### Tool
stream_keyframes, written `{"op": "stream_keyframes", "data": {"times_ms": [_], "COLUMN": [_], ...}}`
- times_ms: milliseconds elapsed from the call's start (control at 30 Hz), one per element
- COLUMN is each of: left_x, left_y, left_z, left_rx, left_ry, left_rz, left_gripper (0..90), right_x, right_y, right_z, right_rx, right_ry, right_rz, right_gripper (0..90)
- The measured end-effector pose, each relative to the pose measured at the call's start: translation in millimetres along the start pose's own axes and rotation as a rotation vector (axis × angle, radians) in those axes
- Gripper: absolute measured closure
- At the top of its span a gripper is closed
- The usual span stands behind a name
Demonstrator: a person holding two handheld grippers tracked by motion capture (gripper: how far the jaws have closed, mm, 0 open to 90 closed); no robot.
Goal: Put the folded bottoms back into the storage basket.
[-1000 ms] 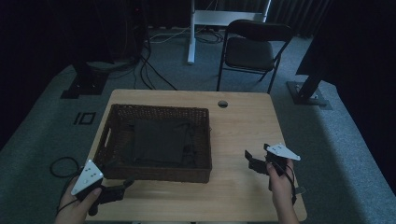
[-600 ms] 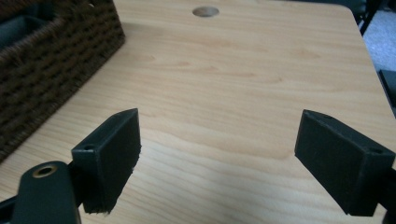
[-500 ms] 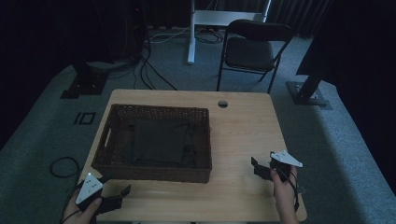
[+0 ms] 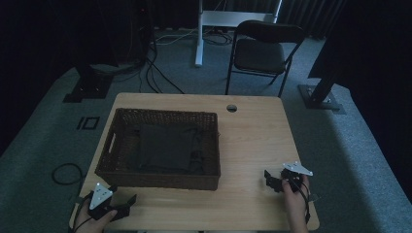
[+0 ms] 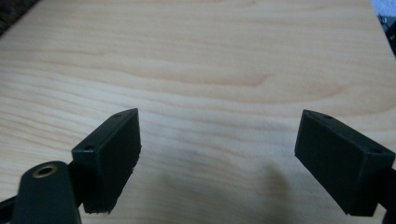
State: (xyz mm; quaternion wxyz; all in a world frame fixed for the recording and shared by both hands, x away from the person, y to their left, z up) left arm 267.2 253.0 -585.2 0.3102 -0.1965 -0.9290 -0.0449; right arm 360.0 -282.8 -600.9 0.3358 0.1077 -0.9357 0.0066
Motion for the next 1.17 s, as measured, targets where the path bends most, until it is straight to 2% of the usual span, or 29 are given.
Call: {"op": "stream_keyframes", "data": {"times_ms": [133,167,200,267,333,400,567,633,733,1167], "left_x": [-5.5,-6.8,-7.8,-9.0,-11.1,-12.9,-16.6,-19.0,-18.8,-18.6], "left_y": [7.6,10.2,13.6,18.7,20.4,22.6,27.9,27.6,26.8,27.0], "left_z": [7.2,8.6,10.1,13.9,18.5,22.8,22.7,22.5,23.1,23.3], "left_rx": [0.026,0.048,0.06,0.059,0.072,0.071,0.048,0.049,0.057,0.06], "left_ry": [0.021,0.024,0.028,0.044,0.061,0.078,0.051,0.026,0.014,0.008], "left_rz": [-0.045,-0.054,-0.076,-0.111,-0.11,-0.121,-0.157,-0.159,-0.171,-0.172], "left_gripper": [16.7,16.7,16.7,16.7,16.7,16.7,16.7,15.0,14.9,14.9], "right_x": [-3.1,-3.2,-2.6,-2.0,-1.6,-2.0,-2.4,-2.4,-2.4,-2.6], "right_y": [-6.6,-8.6,-11.1,-13.7,-16.5,-16.7,-16.8,-16.9,-16.8,-16.7], "right_z": [10.0,13.4,13.8,14.9,15.6,15.7,15.5,15.5,15.5,15.4], "right_rx": [-0.042,-0.052,-0.046,-0.055,-0.067,-0.074,-0.077,-0.076,-0.076,-0.076], "right_ry": [0.036,0.061,0.062,0.067,0.071,0.073,0.073,0.072,0.072,0.072], "right_rz": [0.038,0.054,0.074,0.097,0.13,0.132,0.134,0.134,0.134,0.133], "right_gripper": [14.2,13.9,14.2,14.1,13.0,12.4,12.2,12.2,12.2,12.0]}}
Point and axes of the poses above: each handheld gripper's, and its own axes: x roughly backward along the jaws, z roughly out of its underside, y roughly to its left, the point moved 9 cm from there along -x, roughly forward along the jaws, and after that the axes turned 1 degree about -z, right-handed, at the moved point
